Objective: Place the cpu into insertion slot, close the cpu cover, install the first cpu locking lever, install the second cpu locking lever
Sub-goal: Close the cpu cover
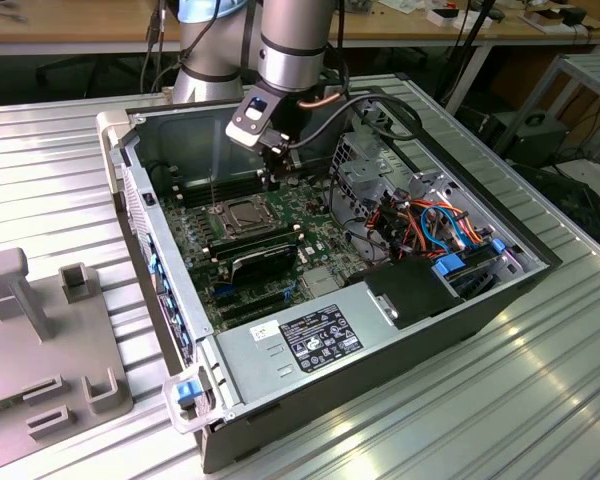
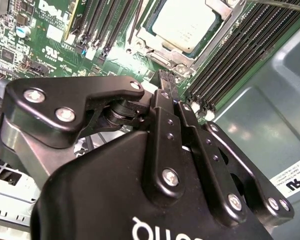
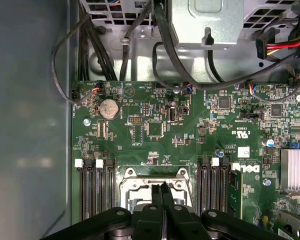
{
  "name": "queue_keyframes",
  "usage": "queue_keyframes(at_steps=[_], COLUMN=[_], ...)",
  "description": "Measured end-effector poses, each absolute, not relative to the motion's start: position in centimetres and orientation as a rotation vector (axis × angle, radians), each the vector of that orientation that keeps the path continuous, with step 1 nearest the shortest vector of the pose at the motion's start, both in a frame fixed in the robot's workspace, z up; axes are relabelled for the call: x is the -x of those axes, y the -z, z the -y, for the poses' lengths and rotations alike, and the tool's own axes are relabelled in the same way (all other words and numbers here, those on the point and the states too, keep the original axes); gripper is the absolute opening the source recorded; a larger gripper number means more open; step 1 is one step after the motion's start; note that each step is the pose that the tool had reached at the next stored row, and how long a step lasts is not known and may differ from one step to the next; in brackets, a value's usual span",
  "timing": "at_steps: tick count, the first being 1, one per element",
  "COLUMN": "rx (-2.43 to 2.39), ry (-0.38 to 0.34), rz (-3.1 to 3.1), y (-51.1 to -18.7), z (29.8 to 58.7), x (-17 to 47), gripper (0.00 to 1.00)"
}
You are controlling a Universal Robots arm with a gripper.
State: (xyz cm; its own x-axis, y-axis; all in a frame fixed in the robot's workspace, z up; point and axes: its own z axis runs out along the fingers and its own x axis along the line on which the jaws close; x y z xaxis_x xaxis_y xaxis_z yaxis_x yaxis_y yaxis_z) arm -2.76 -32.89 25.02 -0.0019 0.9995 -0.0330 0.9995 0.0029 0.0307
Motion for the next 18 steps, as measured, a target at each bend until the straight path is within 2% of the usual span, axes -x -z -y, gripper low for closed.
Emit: queue_keyframes(at_steps=[18], rx=[-2.187], ry=[0.002], rz=[-2.192], y=[-25.02], z=[32.89], x=[3.36], gripper=[0.11])
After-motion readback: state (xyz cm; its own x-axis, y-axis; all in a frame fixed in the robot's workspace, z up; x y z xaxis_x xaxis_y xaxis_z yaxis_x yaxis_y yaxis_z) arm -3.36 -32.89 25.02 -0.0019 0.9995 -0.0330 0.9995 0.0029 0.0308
